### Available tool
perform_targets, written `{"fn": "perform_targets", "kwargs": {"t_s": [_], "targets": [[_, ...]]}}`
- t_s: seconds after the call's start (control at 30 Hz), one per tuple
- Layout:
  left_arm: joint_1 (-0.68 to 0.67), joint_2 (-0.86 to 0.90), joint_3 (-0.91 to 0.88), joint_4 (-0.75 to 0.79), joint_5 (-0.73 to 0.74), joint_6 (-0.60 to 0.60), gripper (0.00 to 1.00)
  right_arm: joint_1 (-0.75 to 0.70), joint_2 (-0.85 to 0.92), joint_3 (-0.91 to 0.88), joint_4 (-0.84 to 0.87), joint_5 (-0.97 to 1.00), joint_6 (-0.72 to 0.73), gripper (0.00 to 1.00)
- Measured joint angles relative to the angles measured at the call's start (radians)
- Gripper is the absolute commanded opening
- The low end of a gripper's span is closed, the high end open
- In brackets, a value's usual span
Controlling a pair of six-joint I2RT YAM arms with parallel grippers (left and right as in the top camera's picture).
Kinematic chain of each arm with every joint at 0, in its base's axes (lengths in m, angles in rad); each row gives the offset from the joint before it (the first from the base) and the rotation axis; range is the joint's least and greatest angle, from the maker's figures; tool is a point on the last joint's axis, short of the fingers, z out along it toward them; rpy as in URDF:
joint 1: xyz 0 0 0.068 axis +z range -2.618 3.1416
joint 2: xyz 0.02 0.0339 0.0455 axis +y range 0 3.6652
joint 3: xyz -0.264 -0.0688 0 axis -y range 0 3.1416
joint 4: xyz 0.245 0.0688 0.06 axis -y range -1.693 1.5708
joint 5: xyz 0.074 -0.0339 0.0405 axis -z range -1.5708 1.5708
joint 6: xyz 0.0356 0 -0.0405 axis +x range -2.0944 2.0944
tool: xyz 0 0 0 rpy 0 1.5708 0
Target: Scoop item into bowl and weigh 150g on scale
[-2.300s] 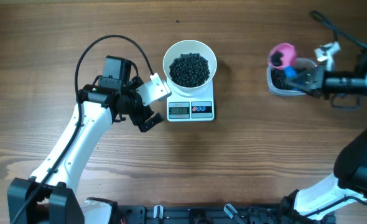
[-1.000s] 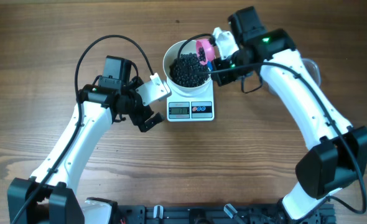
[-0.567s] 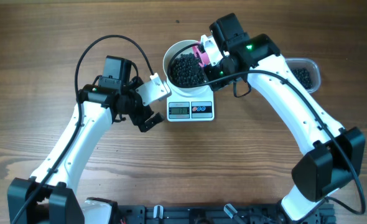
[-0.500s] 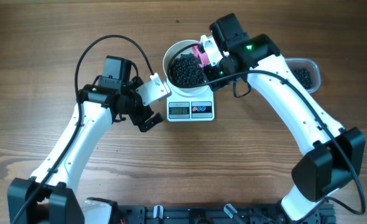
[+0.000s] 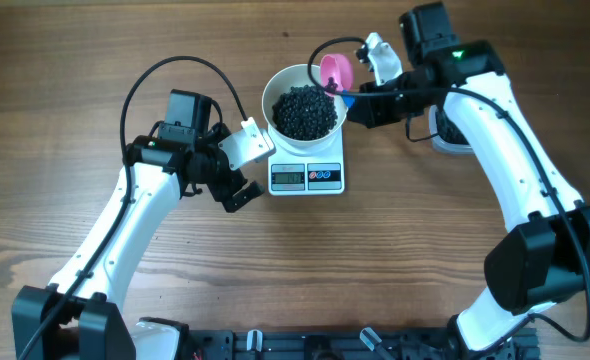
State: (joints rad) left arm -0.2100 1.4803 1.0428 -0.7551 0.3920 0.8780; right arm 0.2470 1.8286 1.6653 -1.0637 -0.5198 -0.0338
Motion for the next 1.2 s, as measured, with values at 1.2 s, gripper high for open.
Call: {"fn": "perform_targets", "kwargs": {"t_s": [1.2], "targets": [[0.0, 0.0, 0.0, 0.0, 0.0, 0.0, 1.0, -0.021, 0.0, 0.0, 0.008, -0.077, 0.005, 0.04]]}}
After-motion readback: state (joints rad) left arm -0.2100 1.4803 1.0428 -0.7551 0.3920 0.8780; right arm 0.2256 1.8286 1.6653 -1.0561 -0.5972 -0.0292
